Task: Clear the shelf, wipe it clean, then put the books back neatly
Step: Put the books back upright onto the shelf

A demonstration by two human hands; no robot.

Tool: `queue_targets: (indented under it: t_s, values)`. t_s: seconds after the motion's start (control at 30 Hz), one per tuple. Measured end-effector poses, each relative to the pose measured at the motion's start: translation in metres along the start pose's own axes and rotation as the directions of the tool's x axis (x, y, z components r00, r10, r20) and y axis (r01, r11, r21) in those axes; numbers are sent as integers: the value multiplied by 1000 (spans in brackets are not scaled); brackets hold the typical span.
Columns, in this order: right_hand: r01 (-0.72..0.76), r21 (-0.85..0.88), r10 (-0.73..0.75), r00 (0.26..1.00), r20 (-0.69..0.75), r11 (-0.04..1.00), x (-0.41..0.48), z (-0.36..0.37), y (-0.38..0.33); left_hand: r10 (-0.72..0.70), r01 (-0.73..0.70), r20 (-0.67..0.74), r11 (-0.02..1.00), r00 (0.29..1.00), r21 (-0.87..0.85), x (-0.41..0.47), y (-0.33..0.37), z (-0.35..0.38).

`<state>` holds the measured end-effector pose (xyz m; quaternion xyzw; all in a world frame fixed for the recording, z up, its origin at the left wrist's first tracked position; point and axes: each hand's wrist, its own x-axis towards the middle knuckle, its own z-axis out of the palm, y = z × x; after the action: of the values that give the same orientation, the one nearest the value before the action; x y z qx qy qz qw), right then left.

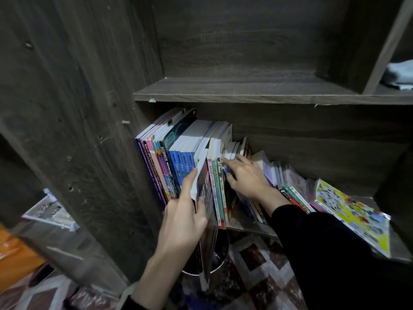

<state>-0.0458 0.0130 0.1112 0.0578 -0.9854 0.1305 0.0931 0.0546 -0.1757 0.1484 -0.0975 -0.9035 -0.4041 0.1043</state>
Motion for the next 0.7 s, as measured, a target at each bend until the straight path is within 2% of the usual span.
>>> queue_targets:
  t_s: [0.1, 0.3, 0.47, 0.7]
  values:
    - [20, -194, -23, 1000, -12, 981, 1, 3, -2, -47, 46, 19, 998, 999, 39, -5, 23, -19]
    - [6, -344, -29, 998, -63, 939, 0, 4, -5, 51, -49, -22, 996, 998, 71, -25, 45, -51]
    - [-78, -349, 30, 990, -140, 934, 2, 8, -14, 158, -158, -1, 986, 987, 46, -34, 55, -64]
    - [-136, -238, 86, 974, -210, 962, 1, 8, -4, 186, -185, -15, 982, 982, 37, -12, 54, -48]
